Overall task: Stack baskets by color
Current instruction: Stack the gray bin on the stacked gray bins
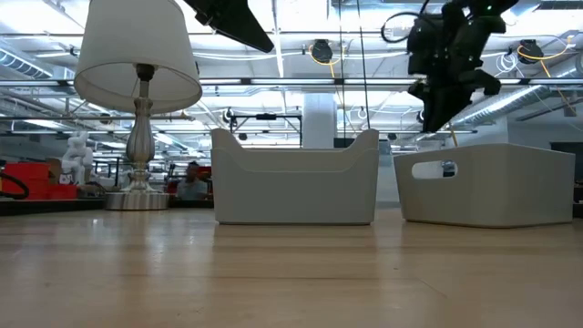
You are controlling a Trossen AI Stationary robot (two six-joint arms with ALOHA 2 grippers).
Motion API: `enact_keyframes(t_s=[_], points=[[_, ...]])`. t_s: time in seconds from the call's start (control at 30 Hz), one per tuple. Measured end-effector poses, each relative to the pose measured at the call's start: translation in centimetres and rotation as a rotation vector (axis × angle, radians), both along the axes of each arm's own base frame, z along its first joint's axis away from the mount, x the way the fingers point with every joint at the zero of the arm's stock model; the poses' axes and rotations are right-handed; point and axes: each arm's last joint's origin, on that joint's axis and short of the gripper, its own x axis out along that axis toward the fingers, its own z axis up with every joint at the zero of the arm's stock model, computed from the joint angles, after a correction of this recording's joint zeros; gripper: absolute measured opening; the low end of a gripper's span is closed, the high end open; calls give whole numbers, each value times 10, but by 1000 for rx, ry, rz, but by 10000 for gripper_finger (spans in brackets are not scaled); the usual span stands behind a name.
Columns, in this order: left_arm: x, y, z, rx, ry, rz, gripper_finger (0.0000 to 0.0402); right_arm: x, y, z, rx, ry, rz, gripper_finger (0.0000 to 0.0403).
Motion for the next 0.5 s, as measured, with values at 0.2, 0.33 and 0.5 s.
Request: enact_keyframes(t_s=[0.2,0.33,0.5], points=[[0,0,0,0,1,-1,126,-1,22,19,-121,-46,-101,127],[0,0,0,1,1,-2,126,7,45,38,-108,-157,-129,149],[0,0,0,1,-2,-2,126,24,77,64,-9,-325,-167,155]])
